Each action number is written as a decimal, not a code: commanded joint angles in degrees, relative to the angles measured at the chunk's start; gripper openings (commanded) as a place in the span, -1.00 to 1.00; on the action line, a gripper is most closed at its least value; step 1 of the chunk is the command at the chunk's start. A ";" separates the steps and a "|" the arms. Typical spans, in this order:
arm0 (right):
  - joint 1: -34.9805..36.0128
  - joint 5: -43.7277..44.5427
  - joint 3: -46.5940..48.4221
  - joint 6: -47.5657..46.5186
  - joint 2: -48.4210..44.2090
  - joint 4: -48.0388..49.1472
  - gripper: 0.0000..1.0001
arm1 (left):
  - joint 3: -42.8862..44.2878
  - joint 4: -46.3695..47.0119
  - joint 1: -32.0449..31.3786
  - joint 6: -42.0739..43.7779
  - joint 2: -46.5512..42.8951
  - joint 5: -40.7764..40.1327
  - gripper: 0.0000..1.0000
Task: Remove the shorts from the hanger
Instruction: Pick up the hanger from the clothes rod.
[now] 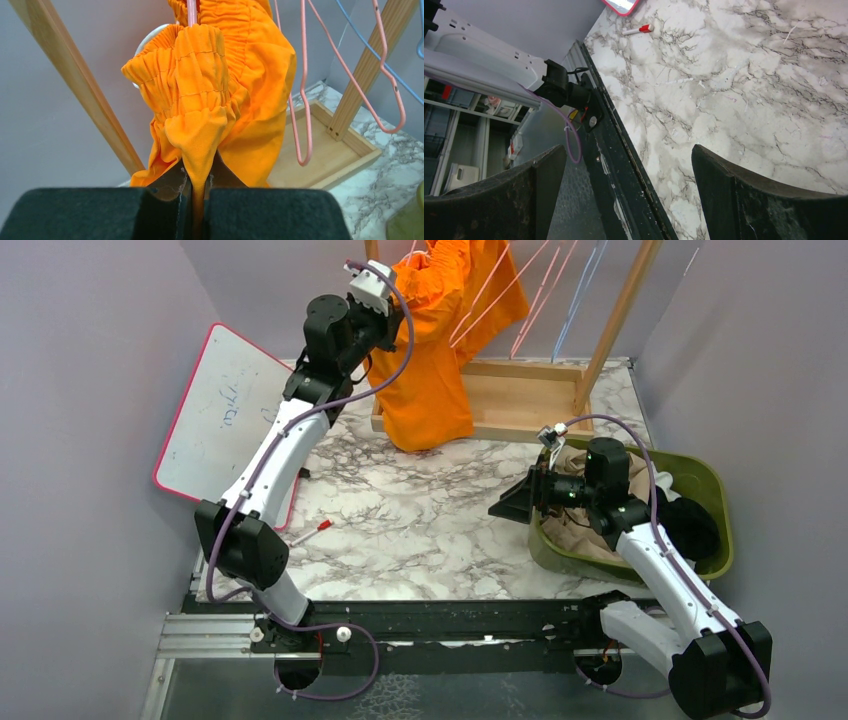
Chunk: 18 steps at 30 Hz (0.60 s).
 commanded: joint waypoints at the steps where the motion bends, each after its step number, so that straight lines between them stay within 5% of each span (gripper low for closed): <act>1: 0.28 1.46 -0.78 0.03 0.15 -0.84 0.94 | -5.12 6.90 -0.22 1.06 -7.71 -3.50 -1.00; 10: 0.28 1.87 -0.59 0.08 0.74 -0.89 0.94 | -24.58 6.85 -0.19 1.41 -21.12 -6.06 -1.00; 18: 0.34 3.80 -0.69 0.28 0.64 -1.01 0.94 | -39.26 -2.27 -0.17 -3.06 -32.65 -14.79 -1.00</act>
